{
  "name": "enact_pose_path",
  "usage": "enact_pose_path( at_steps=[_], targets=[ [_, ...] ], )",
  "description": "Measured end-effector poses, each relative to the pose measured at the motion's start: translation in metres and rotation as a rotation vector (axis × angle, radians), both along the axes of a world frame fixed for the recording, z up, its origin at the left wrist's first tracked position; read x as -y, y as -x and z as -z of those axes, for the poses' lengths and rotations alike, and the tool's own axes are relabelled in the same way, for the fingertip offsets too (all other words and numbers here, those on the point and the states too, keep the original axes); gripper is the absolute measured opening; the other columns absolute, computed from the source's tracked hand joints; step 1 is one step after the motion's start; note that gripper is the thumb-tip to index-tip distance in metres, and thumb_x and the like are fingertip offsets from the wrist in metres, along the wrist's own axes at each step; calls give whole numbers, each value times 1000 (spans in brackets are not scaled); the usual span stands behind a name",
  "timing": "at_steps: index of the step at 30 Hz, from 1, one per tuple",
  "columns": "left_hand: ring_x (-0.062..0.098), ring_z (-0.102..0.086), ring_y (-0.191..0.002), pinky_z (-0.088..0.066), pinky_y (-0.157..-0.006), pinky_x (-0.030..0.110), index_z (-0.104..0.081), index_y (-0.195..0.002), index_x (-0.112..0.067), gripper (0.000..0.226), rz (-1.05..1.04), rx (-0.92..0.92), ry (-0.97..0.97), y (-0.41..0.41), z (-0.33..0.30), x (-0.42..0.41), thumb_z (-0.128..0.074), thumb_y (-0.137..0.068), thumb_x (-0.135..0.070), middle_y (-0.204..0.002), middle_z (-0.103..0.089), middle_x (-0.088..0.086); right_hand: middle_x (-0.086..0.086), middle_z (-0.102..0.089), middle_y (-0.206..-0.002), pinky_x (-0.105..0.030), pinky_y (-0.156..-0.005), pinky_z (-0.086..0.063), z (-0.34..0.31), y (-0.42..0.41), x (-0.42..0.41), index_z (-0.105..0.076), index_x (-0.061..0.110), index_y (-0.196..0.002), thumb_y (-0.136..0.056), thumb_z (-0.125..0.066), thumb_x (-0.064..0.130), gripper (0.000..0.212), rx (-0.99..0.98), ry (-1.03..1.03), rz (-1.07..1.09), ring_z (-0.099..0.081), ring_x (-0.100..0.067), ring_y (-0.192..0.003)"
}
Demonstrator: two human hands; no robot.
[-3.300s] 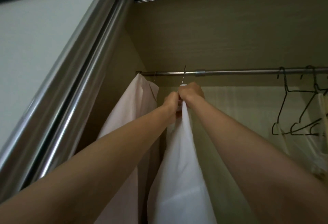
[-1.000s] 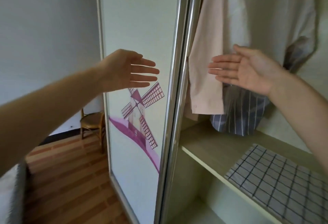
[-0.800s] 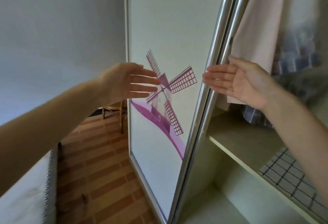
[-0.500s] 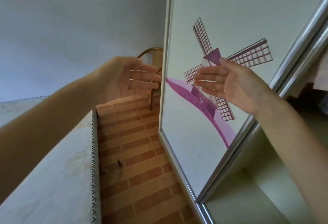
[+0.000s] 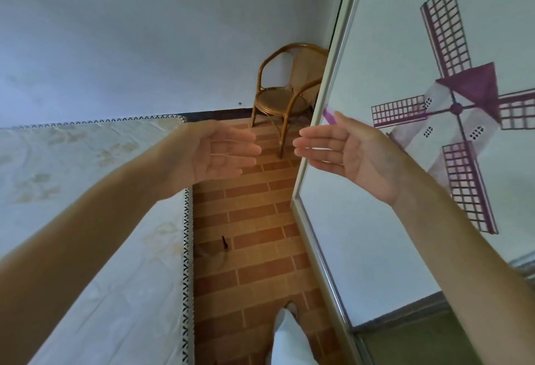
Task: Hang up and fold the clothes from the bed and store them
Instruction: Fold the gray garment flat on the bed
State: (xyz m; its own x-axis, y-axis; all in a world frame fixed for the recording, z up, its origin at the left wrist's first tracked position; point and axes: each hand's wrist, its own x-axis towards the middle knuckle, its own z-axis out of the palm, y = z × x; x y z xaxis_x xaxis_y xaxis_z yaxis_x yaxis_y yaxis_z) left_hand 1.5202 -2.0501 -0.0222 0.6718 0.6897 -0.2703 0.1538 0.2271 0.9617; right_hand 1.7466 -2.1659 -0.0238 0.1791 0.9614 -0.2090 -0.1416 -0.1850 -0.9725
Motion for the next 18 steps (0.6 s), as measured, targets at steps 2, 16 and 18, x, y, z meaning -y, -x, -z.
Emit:
enact_pose_path(
  at_steps=[2,16,18],
  targets=[
    [29,-69,-105,-50,-97,44,-65,-118,-4,41,-1,-7,10,-12,4,-28,-34,-103,-27,-112,-72,12,-8,-72,-117,-35,-99,-49,6,-13,-32,-64,7,-121,-105,-31,41,50,-12,16,-3,-68,-22,-110],
    [29,-62,-118,-56,-87,32,-53,-135,-3,44,-221,-10,158,-109,13,-250,-34,-103,-26,-130,-62,14,-6,-72,-117,-36,-103,-48,23,-124,-274,-64,10,-122,-107,-24,39,52,-3,86,-116,-68,-19,-110],
    [28,-64,-115,-57,-86,33,-54,-134,-3,43,-249,-21,193,-111,23,-274,-33,-104,-27,-129,-63,14,-6,-72,-116,-36,-102,-48,28,-130,-302,-64,10,-122,-107,-24,39,52,6,117,-142,-68,-19,-110]
  ],
)
